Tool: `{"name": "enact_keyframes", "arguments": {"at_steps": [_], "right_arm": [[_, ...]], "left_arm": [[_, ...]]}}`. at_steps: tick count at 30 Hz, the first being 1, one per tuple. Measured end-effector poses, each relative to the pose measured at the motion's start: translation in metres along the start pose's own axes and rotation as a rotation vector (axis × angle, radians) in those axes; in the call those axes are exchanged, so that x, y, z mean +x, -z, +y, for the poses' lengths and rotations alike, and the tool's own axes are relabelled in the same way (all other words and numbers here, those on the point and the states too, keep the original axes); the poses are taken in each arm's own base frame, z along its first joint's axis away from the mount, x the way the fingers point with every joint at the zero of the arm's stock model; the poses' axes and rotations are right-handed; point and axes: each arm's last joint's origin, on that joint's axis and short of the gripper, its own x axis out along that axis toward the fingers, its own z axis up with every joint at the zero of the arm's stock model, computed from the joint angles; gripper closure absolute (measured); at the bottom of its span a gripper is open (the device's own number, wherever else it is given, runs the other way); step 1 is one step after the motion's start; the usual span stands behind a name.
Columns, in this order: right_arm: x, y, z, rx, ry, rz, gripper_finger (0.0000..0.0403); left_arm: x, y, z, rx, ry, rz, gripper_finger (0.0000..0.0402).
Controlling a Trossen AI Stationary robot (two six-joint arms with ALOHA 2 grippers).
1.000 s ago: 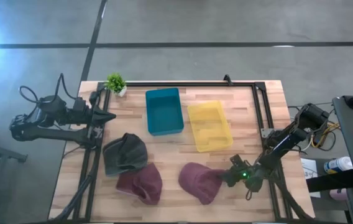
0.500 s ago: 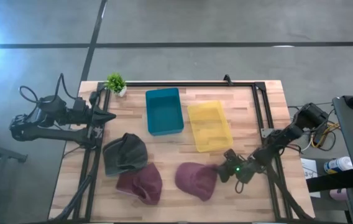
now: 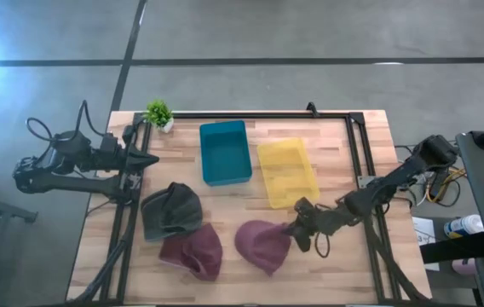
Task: Pick & Place hat
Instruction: Put the top red cap into the yellow bin
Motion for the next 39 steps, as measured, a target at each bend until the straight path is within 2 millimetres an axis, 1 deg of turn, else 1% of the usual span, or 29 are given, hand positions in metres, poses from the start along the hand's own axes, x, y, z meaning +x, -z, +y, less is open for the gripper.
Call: {"name": "enact_keyframes", "arguments": {"at_steps": [3,5,9,13,16,19,21,23,26,28,30,34,36,39], "right_arm": [[-0.008,-0.011,-0.004,-0.001,0.084,0.056,0.0394],[-0.012,-0.016,-0.008,0.011,0.102,0.090,0.0394],[-0.011,-0.025,-0.009,0.025,0.017,0.158,0.0395],[-0.004,-0.031,-0.008,-0.010,-0.068,0.217,0.0394],[-0.002,-0.039,-0.005,-0.057,-0.075,0.194,0.0394],[-0.004,-0.048,0.002,-0.096,-0.097,0.166,0.0394],[-0.005,-0.048,0.000,-0.105,-0.055,0.193,0.0394],[-0.001,-0.045,-0.003,-0.094,-0.012,0.222,0.0394],[0.009,-0.041,-0.007,-0.051,0.019,0.240,0.0387],[0.019,-0.038,-0.011,-0.027,0.046,0.256,0.0370],[0.029,-0.033,-0.013,-0.027,0.071,0.275,0.0344],[0.046,-0.025,-0.015,-0.037,0.118,0.306,0.0273],[0.053,-0.020,-0.016,-0.051,0.160,0.294,0.0236],[0.056,-0.012,-0.014,-0.045,0.204,0.244,0.0188]], "left_arm": [[0.000,0.000,0.000,0.000,0.000,0.000,0.0401],[0.000,0.000,0.000,0.000,0.000,0.000,0.0401],[0.000,0.000,0.000,0.000,0.000,0.000,0.0401],[0.000,0.000,0.000,0.000,0.000,0.000,0.0401],[0.000,0.000,0.000,0.000,0.000,0.000,0.0401],[0.000,0.000,0.000,0.000,0.000,0.000,0.0401],[0.000,0.000,0.000,0.000,0.000,0.000,0.0401],[0.000,0.000,0.000,0.000,0.000,0.000,0.0401],[0.000,0.000,0.000,0.000,0.000,0.000,0.0401],[0.000,0.000,0.000,0.000,0.000,0.000,0.0401],[0.000,0.000,0.000,0.000,0.000,0.000,0.0401],[0.000,0.000,0.000,0.000,0.000,0.000,0.0401],[0.000,0.000,0.000,0.000,0.000,-0.001,0.0401],[0.000,0.000,0.000,0.000,0.000,0.000,0.0401]]}}
